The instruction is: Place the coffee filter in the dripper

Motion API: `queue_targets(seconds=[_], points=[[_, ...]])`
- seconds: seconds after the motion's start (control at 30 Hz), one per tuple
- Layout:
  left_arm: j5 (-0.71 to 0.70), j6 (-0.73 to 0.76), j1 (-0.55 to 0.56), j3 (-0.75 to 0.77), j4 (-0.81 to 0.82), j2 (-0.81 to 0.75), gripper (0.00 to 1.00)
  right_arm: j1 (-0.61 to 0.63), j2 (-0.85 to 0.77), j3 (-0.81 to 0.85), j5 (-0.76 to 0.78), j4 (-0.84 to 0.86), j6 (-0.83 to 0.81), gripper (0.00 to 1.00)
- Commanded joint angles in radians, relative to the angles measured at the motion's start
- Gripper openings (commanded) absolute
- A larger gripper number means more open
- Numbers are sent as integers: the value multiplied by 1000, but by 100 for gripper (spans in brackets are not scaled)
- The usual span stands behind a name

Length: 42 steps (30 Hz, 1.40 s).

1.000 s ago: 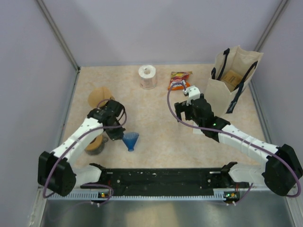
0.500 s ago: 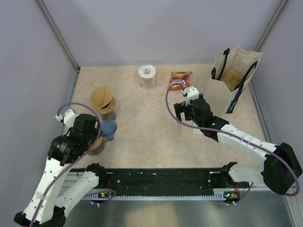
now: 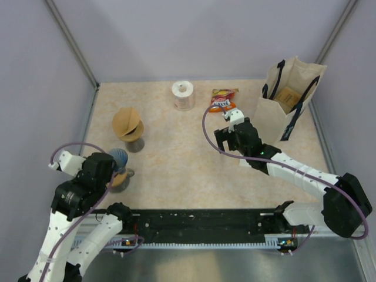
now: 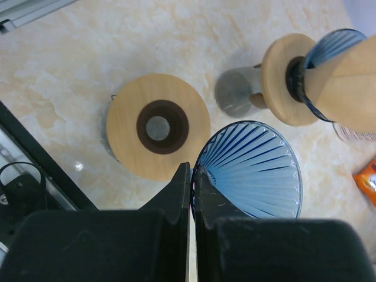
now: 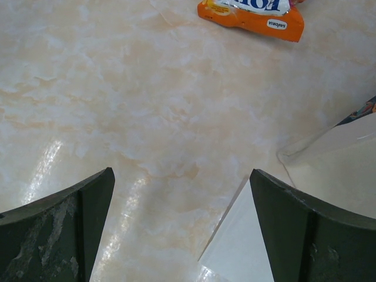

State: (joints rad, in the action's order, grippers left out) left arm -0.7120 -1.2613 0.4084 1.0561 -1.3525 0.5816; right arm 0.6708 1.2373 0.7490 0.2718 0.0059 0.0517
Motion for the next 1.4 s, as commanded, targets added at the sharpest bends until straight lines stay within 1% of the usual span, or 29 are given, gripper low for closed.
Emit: queue_targets(seconds=[0.0,0.07,0.17,0.3,0.37,0.47,0.6,0.73,0.83,1.1,1.27,1.37], points=[[-131,-119,3,-71,4,-16,0,-10,7,53,-2,5,-13,99],[-167,-170,1,-70,-36,17,0,-10,2,56,4,-3,-16,99],[-210,-207,1,-56,-83,29,0,-10,-4,49,9,0,-18,99],[-245,-164,3,-73,-24,-18,0,-10,-1,49,4,2,-19,99],[-260,-181,1,-87,-23,-29,0,-11,2,50,4,-1,-19,99],[-265,-187,1,-116,-8,-16,0,-10,-1,50,3,-3,-19,99],[-282,-226,1,-168,21,56,0,-10,-7,49,-3,-3,-21,99],[-302,-219,3,-191,62,78,0,-10,-15,41,-5,0,-19,99],[-311,-207,1,-209,87,54,0,-10,-12,43,-8,0,-18,99],[-343,-237,3,-254,104,-2,0,-10,-7,46,-17,-1,-18,99],[-354,-227,3,-294,170,-6,0,-10,-7,44,-19,-1,-18,99],[-324,-178,1,-323,240,-8,0,-10,-6,44,-19,0,-18,99]])
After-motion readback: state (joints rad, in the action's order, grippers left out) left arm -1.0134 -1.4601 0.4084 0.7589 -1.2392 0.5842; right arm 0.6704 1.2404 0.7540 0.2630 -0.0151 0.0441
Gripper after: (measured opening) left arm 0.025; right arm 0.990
